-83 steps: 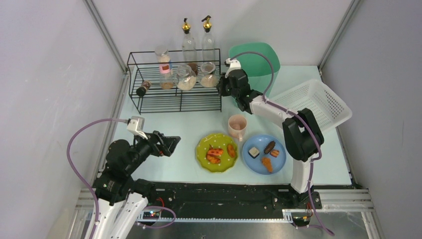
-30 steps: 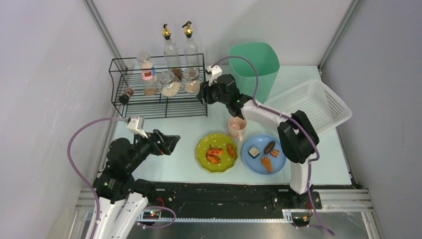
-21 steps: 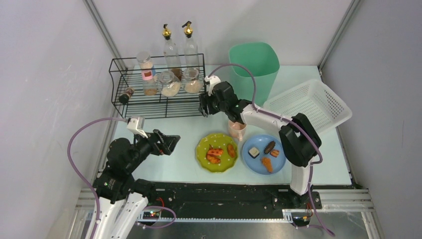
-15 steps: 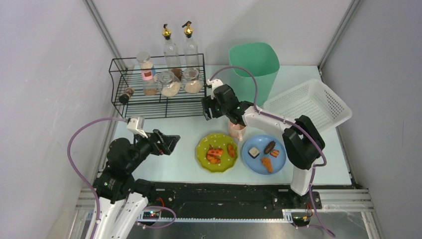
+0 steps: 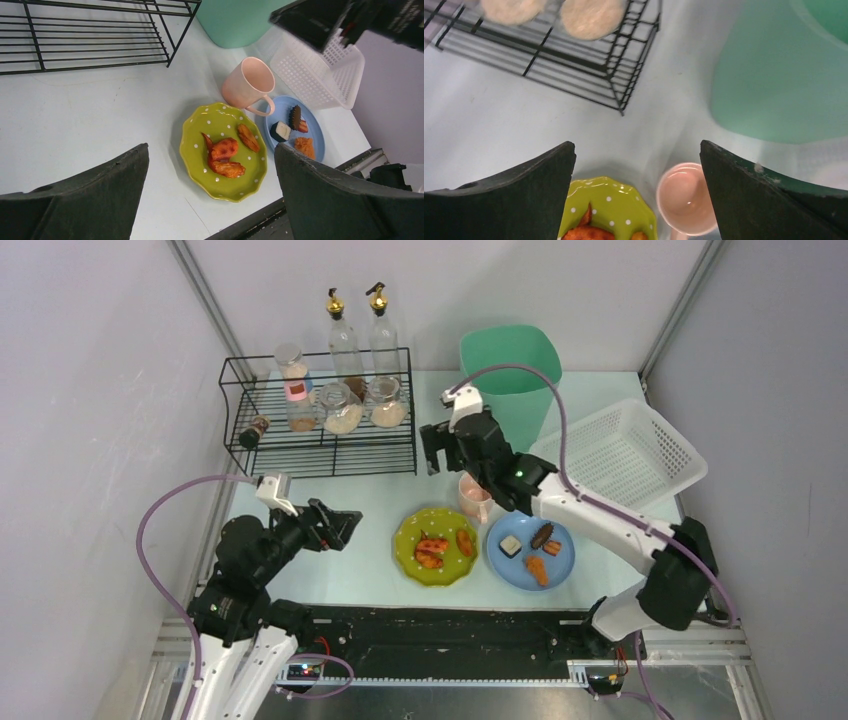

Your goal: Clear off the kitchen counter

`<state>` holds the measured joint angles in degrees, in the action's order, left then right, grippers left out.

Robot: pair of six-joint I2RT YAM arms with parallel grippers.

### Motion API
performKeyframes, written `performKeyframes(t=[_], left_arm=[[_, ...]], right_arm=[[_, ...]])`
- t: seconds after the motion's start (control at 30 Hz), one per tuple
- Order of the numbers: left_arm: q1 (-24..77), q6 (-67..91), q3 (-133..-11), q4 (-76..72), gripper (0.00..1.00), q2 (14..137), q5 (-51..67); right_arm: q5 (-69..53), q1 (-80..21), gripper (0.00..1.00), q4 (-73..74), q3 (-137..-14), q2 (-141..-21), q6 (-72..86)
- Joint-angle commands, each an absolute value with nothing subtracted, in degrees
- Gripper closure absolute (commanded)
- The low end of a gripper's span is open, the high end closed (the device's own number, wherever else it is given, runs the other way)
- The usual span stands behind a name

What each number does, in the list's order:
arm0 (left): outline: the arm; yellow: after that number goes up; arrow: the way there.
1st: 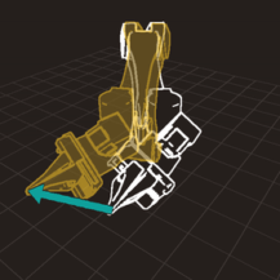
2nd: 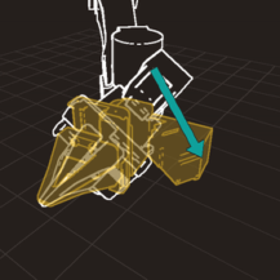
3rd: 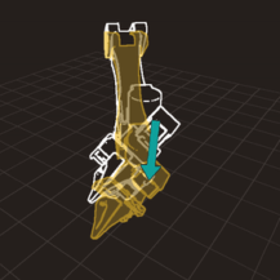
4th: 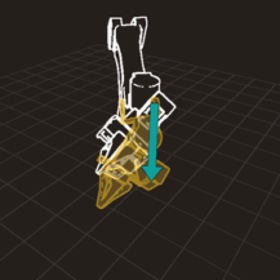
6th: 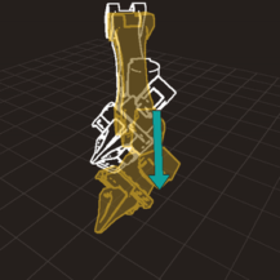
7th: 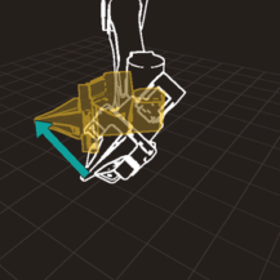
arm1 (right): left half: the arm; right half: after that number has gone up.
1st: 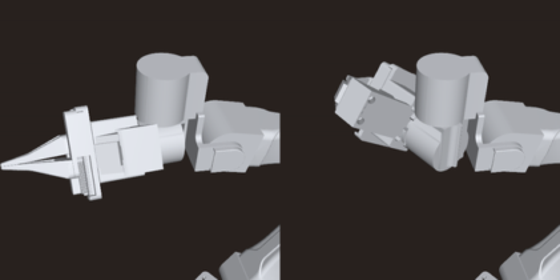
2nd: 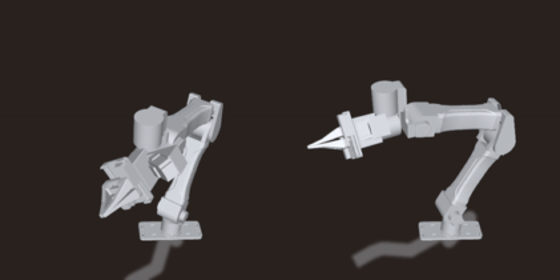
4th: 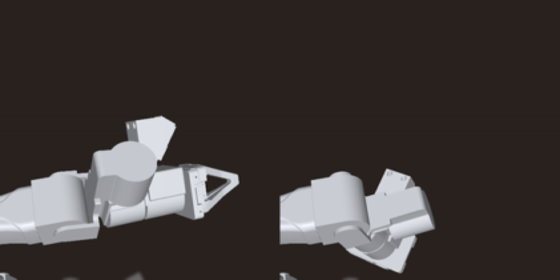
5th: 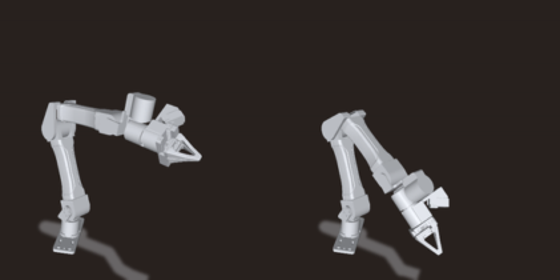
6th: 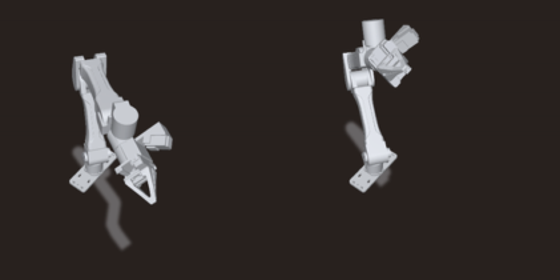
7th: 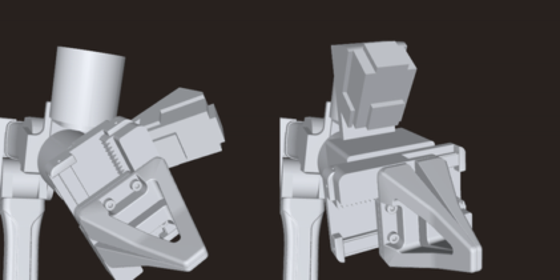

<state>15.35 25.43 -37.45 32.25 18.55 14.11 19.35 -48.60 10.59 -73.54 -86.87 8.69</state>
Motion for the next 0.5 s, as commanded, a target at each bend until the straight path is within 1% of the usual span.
performKeyframes(t=[0.0,0.03,0.1,0.2,0.33,0.47], left_arm=[[14.86,25.26,-37.34,31.62,0.02,19.08,14.03],[14.86,25.28,-37.35,31.59,0.02,18.99,14.03],[14.89,25.31,-37.35,31.59,0.02,18.92,14.03],[14.92,25.36,-37.30,31.62,0.02,18.74,13.92],[14.88,25.34,-37.27,31.58,0.02,18.57,13.77],[14.86,25.48,-37.21,31.59,0.02,18.46,13.70]], right_arm=[[31.58,-45.90,0.01,12.98,-72.61,-80.42,16.41],[32.66,-44.84,0.00,14.82,-72.60,-78.97,18.40],[27.38,-40.39,0.01,16.51,-72.60,-77.13,20.82],[17.60,-34.73,0.01,16.18,-72.60,-74.96,18.59],[15.95,-33.68,0.01,13.15,-72.60,-72.35,12.01],[15.66,-33.42,0.01,8.09,-72.92,-72.55,5.58]])
